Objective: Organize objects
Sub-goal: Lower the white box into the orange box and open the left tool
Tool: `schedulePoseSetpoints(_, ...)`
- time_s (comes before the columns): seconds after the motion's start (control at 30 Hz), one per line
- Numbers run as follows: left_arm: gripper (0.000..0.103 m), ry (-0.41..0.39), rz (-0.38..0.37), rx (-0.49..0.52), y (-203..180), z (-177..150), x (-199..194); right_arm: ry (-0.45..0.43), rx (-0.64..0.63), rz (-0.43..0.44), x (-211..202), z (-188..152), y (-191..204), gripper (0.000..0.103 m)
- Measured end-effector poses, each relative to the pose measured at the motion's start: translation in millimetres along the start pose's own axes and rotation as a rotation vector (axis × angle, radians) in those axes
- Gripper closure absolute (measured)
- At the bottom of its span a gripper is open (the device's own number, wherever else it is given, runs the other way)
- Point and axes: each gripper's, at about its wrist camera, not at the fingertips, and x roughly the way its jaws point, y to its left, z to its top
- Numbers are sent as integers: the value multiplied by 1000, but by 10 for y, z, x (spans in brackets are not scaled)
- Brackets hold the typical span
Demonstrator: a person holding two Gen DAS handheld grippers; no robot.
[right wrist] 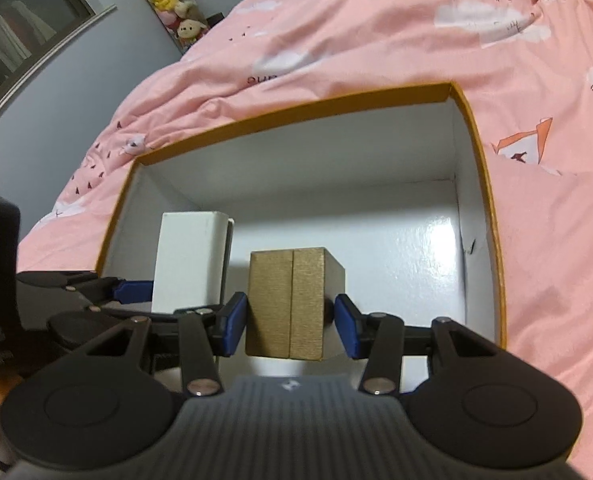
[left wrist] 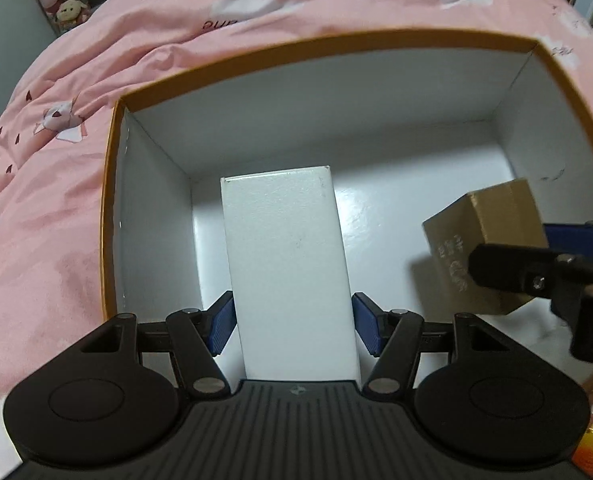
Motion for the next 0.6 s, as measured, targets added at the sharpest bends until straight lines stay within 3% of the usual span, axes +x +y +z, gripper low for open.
schedulePoseSetpoints(0.33, 30, 22, 110, 59, -76, -60, 218, 39, -12, -14, 166, 47, 96, 54)
schedulePoseSetpoints(0.6, 28, 10, 101, 54, -131, -66, 222, 57, -18, -29, 169, 31, 118, 53)
